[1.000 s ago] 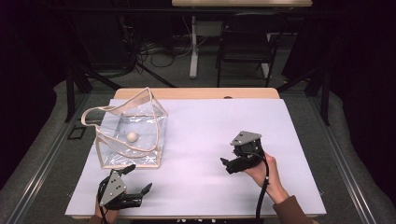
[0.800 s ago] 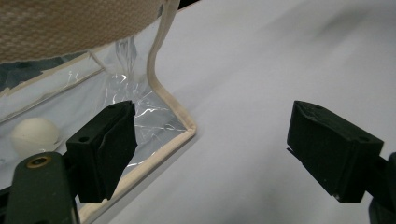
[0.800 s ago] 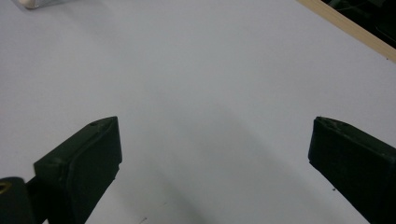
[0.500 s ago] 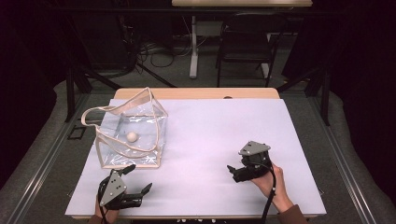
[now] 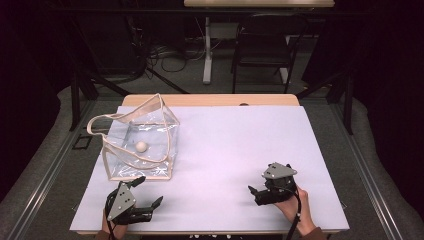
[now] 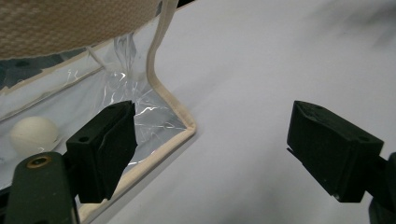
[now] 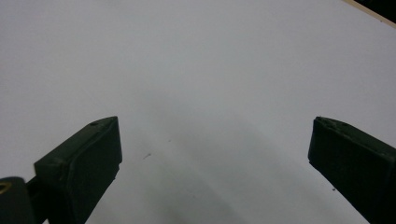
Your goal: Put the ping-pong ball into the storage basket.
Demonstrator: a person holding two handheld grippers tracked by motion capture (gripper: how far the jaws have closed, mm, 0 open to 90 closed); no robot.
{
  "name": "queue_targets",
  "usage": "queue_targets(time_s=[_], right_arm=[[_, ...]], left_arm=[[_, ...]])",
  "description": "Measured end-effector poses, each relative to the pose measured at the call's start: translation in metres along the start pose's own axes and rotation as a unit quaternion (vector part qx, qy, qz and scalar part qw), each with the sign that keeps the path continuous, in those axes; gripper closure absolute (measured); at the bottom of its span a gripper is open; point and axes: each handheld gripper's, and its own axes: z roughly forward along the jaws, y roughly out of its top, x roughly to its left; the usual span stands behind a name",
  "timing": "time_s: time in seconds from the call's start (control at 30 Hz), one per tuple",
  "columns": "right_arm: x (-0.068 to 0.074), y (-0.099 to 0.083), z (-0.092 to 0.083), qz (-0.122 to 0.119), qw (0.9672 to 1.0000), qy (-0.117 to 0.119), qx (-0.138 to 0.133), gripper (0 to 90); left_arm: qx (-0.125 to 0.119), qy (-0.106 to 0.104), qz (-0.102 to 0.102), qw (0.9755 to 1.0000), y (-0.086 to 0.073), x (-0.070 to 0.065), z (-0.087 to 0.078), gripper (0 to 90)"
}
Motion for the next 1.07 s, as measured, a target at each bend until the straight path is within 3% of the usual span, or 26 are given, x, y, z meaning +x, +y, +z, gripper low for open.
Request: queue_targets(time_s=[0.6,1.07], right_arm=[[0.009,-0.028,-0.015,0.013,0.9995,-0.009,-0.029,1.5],[0.013,-0.034,-0.019,0.017,0.9992,-0.009,-0.036,0.0]], left_arm=[[0.002,-0.001,0.000,1.0000,0.000,0.000,0.000,16.0],[0.007,-0.002,0.002,1.0000,0.000,0.001,0.002,16.0]])
